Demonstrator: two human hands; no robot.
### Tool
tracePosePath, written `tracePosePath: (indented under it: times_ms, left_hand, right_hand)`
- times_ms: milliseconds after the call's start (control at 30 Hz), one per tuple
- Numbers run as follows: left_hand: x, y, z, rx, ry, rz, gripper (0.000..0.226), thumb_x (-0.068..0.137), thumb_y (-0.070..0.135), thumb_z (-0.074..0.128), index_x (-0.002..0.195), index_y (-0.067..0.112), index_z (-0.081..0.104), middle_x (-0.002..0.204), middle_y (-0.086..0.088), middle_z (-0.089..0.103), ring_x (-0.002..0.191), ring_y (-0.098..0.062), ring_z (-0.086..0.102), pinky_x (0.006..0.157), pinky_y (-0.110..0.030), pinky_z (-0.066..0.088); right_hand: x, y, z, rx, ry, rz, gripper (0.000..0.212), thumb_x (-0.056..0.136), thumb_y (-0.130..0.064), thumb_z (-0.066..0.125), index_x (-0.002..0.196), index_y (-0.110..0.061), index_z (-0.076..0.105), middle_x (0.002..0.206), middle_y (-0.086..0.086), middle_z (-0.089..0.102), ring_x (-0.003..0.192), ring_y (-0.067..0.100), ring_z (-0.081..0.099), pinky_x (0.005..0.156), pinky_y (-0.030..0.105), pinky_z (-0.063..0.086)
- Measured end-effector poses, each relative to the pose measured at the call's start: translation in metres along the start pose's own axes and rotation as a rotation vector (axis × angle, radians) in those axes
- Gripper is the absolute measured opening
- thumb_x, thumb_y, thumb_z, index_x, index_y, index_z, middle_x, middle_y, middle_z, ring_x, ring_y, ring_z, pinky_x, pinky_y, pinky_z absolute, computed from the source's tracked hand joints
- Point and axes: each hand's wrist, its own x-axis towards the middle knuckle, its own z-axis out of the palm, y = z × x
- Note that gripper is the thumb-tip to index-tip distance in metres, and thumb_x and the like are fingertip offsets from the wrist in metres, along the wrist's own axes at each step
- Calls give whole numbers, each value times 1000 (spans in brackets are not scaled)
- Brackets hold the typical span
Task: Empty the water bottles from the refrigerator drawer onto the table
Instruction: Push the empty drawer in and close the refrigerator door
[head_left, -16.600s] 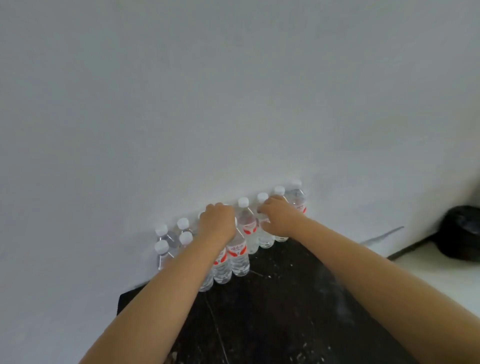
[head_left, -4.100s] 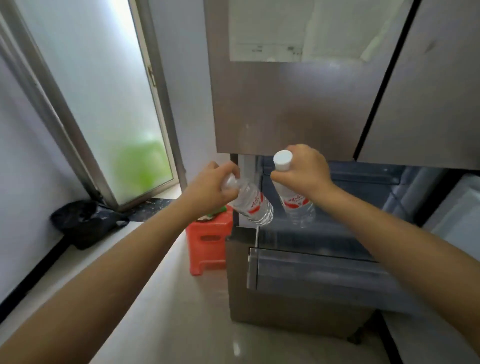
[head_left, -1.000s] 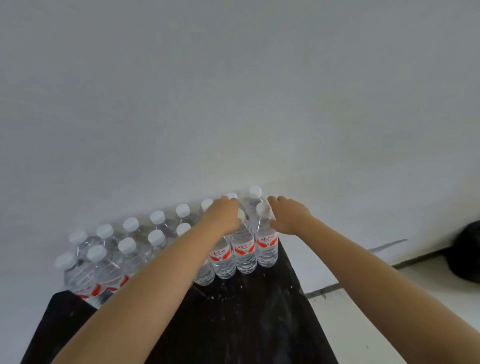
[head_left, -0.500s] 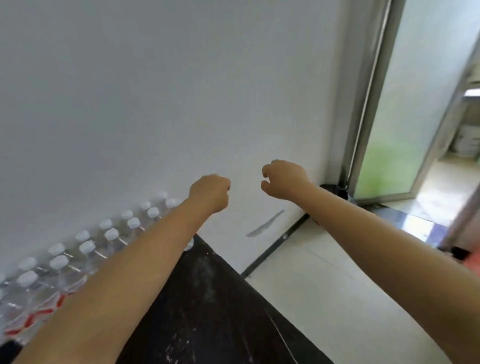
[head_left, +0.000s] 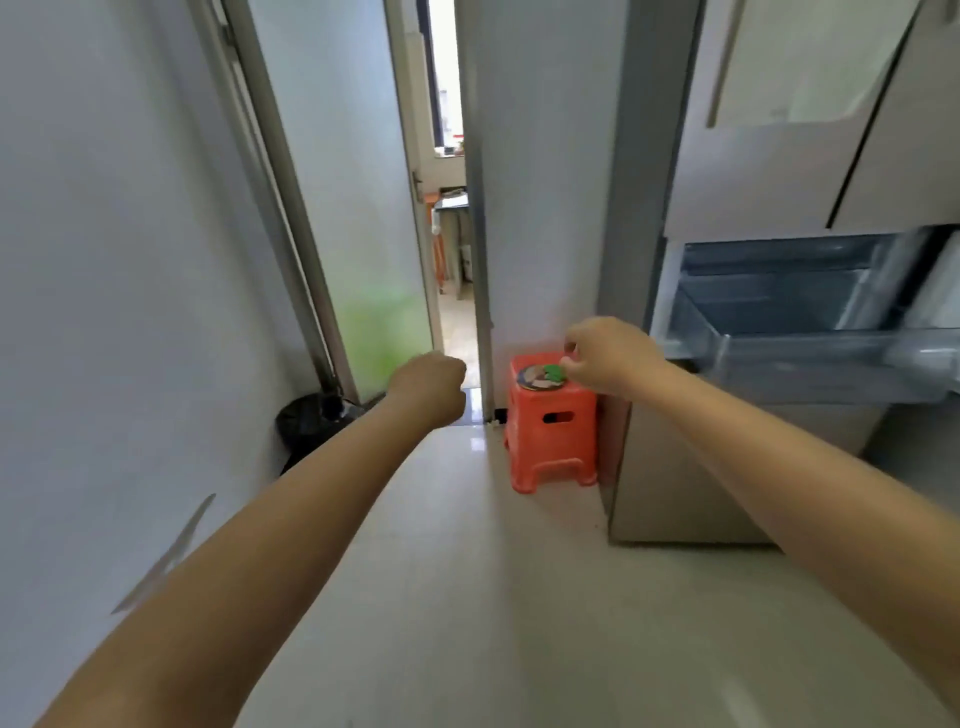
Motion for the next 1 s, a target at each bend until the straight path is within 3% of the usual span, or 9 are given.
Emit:
tracePosePath:
  times_ms: [233,333,633,733,833,933,1000]
  left_hand:
    - [102,201,11,-61,15,200,32,95,18,42,120,9,60,123,-13,61,114,-29,58,89,-35,48]
    - [141,267,20,-74,-7,251,34,91,20,46,122,11,58,123,-13,61,113,-31,58,91,-40,48]
    - [257,392,64,-169,-88,319,36,97,26,44,126,5,48,126,-17,55,116,-34,55,90,-41,47]
    - [304,416,84,-232,-134,350,43,96,27,49,131,4,42,129,-19,51,117,-34,54,93,-40,47]
    - [351,433,103,-280,-234,403,54,95,31,52,138,5,35,138,-19,41,123,-35,50,101,-41,44]
    - [385,445,117,-259,-317,483,48,95,31,52,132,3,44,135,-17,44,121,-31,50,101,-38,42]
    - [401,448,122,-235,-329,538,43,94,32,52,124,2,51,129,-15,48,117,-29,52,97,-35,42]
  right_hand:
    - [-2,227,-7,38,-35,279,28,91,-21,48,105,-3,64,108,12,67,98,26,63,80,37,51]
    - [6,301,-2,89,-56,397,28,90,-21,47,110,-8,63,114,9,66,105,25,61,84,35,50]
    - [62,434,41,391,-2,727,42,100,-24,37,133,1,42,134,18,51,120,32,51,96,39,44]
    - [101,463,54,738,102,950,47,100,-18,38,142,2,30,143,18,40,126,34,47,103,40,42]
    - [143,487,69,1344,237,1183,46,98,-8,40,143,-3,29,121,15,47,115,29,47,102,39,44]
    - [174,514,87,1520,346,1305,42,99,-4,36,141,-2,33,106,18,53,114,33,54,99,42,45]
    - [187,527,99,1520,395,1348,41,99,-3,35,140,0,34,79,12,48,81,27,59,96,43,47]
